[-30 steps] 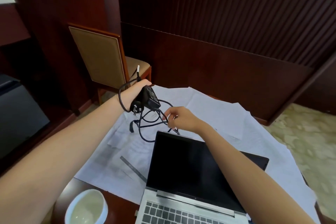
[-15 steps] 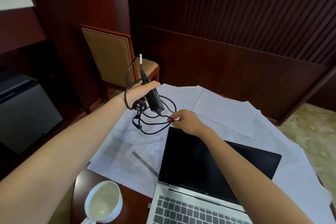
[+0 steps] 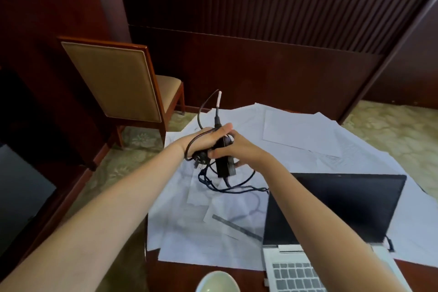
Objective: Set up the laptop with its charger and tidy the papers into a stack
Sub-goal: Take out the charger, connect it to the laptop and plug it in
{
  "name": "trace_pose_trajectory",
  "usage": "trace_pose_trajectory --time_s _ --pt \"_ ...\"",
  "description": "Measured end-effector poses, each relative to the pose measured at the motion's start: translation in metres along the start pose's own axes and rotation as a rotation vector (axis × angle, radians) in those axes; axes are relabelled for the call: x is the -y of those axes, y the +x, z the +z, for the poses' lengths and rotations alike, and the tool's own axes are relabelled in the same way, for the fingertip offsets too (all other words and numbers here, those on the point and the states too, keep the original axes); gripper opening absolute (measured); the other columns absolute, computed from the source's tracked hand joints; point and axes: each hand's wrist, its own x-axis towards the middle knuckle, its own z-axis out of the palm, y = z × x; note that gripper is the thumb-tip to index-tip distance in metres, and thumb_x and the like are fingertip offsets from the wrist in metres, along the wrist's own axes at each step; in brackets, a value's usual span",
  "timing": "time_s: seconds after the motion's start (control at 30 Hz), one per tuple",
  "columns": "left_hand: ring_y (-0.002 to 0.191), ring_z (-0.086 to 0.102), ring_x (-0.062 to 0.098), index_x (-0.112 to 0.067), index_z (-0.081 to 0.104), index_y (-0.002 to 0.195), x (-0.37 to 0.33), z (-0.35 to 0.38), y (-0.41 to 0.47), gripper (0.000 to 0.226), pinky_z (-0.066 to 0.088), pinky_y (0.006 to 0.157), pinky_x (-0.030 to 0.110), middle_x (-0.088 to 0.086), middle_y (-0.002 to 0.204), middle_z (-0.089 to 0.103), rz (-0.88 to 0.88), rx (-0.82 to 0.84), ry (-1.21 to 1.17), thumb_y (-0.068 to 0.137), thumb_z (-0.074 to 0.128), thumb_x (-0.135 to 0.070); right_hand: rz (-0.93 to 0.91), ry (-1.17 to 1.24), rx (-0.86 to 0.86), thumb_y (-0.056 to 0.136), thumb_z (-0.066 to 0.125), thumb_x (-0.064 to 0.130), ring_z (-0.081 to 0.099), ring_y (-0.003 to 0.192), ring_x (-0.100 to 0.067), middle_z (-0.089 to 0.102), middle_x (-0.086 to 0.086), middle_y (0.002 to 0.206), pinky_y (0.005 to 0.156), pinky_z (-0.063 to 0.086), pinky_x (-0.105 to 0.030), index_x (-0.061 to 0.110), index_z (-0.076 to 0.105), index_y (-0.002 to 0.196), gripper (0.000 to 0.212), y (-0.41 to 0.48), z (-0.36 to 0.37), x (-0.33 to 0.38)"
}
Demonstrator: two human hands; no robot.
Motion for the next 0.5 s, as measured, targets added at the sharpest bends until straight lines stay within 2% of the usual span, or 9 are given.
trace_pose_trajectory --time_s 0.1,0.17,0.23,0.27,0.33,0.4,0.5 --pt "0.032 0.039 0.006 -0.005 0.054 0.085 -0.001 -0.013 0.002 0.066 0.034 0.036 0.015 0.014 0.066 0.049 -0.043 0.041 0.001 0.09 0.025 -0.064 0.02 -0.024 -0.031 0.075 0.073 0.006 0.06 0.079 -0.014 0.059 -0.004 0.1 0.066 0.048 -0.027 0.028 0.022 0.143 0.088 0.004 0.011 -0.009" --pt "0.028 0.036 0.004 -0.006 0.051 0.085 -0.003 -0.02 0.002 0.065 0.031 0.033 0.014 0.006 0.056 0.047 -0.098 0.052 -0.034 0.091 0.022 -0.064 -0.008 -0.087 -0.044 0.073 0.072 0.005 0.058 0.079 -0.017 0.058 -0.004 0.091 0.071 0.049 -0.03 0.028 0.016 0.147 0.096 0.007 0.019 -0.015" --pt "0.028 0.038 0.001 -0.008 0.05 0.078 -0.002 -0.027 0.007 0.064 0.034 0.037 0.013 -0.008 0.041 0.046 -0.105 0.011 -0.014 0.092 0.018 -0.062 -0.042 -0.143 -0.104 0.075 0.071 0.008 0.057 0.086 -0.02 0.058 -0.006 0.097 0.081 0.049 -0.034 0.027 0.013 0.149 0.096 0.013 0.023 -0.015" --pt "0.033 0.041 -0.002 -0.012 0.05 0.074 0.0 -0.031 0.01 0.063 0.038 0.046 0.012 -0.013 0.04 0.046 -0.091 -0.022 0.029 0.093 0.016 -0.061 -0.061 -0.193 -0.121 0.076 0.069 0.01 0.056 0.085 -0.02 0.057 -0.006 0.097 0.081 0.048 -0.032 0.026 0.011 0.15 0.095 0.015 0.024 -0.012" --pt "0.053 0.043 -0.004 -0.026 0.047 0.071 0.003 -0.044 0.013 0.053 0.037 0.069 0.02 -0.016 0.059 0.047 -0.06 -0.091 0.127 0.093 0.014 -0.062 -0.108 -0.331 -0.089 0.079 0.067 0.011 0.054 0.075 -0.017 0.056 -0.005 0.087 0.07 0.045 -0.026 0.026 0.004 0.15 0.097 0.019 0.023 -0.008" --pt "0.06 0.043 0.004 -0.024 0.051 0.073 0.005 -0.059 0.012 0.055 0.037 0.066 0.024 -0.008 0.067 0.049 -0.067 -0.147 0.23 0.093 0.015 -0.061 -0.151 -0.443 -0.022 0.079 0.067 0.011 0.052 0.069 -0.017 0.055 -0.007 0.078 0.067 0.045 -0.029 0.029 -0.005 0.15 0.103 0.022 0.022 -0.006" --pt "0.04 0.04 0.009 -0.011 0.056 0.066 0.004 -0.08 0.008 0.068 0.035 0.051 0.02 0.0 0.051 0.049 -0.117 -0.124 0.256 0.094 0.019 -0.06 -0.194 -0.473 -0.013 0.078 0.068 0.009 0.053 0.071 -0.019 0.055 -0.014 0.083 0.071 0.048 -0.034 0.032 -0.011 0.148 0.109 0.026 0.021 -0.007"
